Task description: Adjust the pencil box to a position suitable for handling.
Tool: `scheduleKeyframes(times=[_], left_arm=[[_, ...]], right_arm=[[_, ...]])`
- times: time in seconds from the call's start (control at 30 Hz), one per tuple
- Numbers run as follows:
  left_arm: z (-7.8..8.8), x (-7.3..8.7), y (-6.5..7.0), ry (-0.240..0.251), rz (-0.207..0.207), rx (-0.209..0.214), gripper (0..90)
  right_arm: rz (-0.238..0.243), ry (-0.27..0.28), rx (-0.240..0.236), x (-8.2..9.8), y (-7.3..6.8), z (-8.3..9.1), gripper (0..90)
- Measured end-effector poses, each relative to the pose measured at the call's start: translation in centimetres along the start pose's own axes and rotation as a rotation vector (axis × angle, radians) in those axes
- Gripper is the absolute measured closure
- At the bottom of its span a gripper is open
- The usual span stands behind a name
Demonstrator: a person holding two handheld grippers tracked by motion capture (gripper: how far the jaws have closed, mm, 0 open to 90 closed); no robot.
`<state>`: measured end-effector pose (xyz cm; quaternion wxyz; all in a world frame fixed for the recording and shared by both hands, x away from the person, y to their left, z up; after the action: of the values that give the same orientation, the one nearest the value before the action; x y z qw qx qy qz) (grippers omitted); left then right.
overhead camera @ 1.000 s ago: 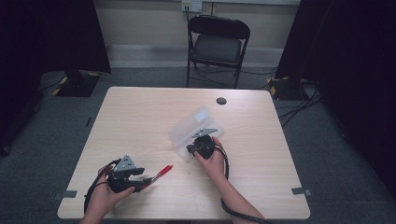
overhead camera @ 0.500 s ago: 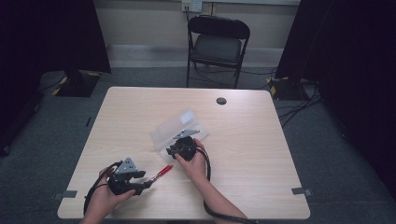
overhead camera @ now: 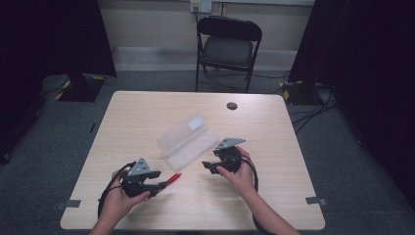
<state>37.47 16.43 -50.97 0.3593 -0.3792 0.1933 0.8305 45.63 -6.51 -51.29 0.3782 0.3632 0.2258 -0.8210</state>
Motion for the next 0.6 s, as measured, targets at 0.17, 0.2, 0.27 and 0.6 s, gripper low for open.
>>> scheduleKeyframes(times=[0.17, 0.2, 0.27, 0.6], left_arm=[[-1.5, -1.3, -0.2, 0.002, -0.005, -0.005, 54.7], [-1.8, -1.5, -0.4, 0.009, -0.001, -0.005, 55.7], [-2.4, -1.8, -0.8, 0.0, -0.007, -0.016, 58.0], [-5.7, -3.6, -1.7, -0.039, -0.036, -0.038, 65.3]], right_arm=[[-0.027, -0.026, 0.028, 3.2, 2.0, 1.9, 26.2], [-0.034, -0.03, 0.034, 3.7, 2.2, 2.2, 25.6], [-0.044, -0.04, 0.043, 5.0, 2.6, 2.7, 24.5], [0.004, -0.035, 0.113, 8.1, 3.3, 5.0, 19.6]])
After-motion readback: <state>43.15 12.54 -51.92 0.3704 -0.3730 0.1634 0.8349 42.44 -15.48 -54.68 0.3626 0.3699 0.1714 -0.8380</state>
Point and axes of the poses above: each handheld gripper's, and its own axes: z roughly backward along the jaws, x roughly out of its underside, y roughly to its right, the point moved 7 cm from there along -z, roughly forward along the jaws, and after that the axes turned 2 degrees about -x, right-handed, at the moved point
